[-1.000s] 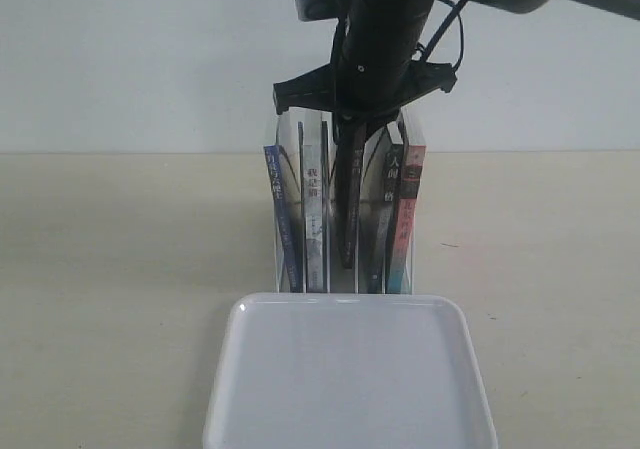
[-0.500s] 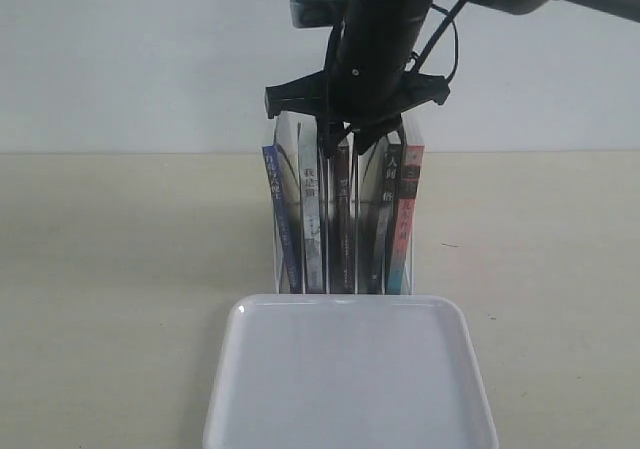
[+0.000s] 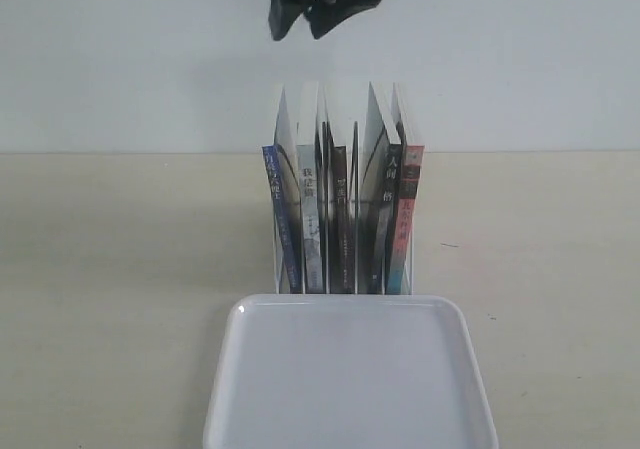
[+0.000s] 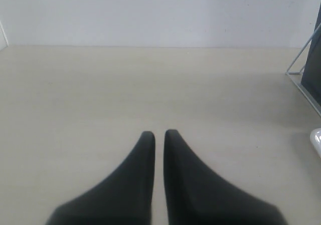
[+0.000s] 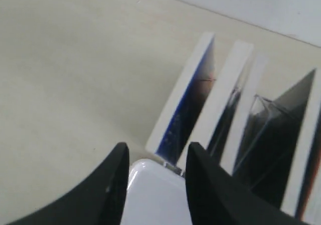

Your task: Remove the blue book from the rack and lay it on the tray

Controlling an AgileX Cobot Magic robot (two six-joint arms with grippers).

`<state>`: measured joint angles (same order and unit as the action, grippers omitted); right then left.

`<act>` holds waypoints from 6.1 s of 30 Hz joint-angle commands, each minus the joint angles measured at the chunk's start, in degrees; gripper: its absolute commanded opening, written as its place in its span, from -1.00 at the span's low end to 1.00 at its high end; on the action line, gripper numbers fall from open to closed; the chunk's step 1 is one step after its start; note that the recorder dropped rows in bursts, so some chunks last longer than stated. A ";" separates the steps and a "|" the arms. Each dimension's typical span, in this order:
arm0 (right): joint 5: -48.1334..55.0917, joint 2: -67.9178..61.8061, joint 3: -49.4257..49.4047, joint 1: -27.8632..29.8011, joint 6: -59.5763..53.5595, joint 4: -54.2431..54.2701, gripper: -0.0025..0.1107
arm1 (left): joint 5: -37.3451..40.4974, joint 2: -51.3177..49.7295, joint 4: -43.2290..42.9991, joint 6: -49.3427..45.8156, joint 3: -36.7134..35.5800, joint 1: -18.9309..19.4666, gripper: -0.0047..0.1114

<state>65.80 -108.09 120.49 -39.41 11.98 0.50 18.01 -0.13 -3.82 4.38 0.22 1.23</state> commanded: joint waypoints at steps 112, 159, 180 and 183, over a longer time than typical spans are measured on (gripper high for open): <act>3.67 8.11 0.18 -21.16 0.87 -13.89 -0.96 | -0.45 0.13 -0.17 -0.12 -0.22 -0.46 -0.81; 4.16 39.91 -48.37 -29.15 42.62 -37.56 -0.96 | -0.45 0.13 -0.17 -0.12 -0.22 -0.46 -0.81; 4.16 16.45 -47.37 -29.15 27.98 -43.67 -0.96 | -0.45 0.13 -0.17 -0.12 -0.22 -0.46 -0.81; 4.16 14.18 -44.64 -29.15 25.78 -43.00 -0.96 | -0.45 0.13 -0.17 -0.12 -0.22 -0.46 -0.81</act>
<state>69.67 -92.38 73.39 -68.56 40.11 -41.13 18.01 -0.13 -3.82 4.38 0.22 1.23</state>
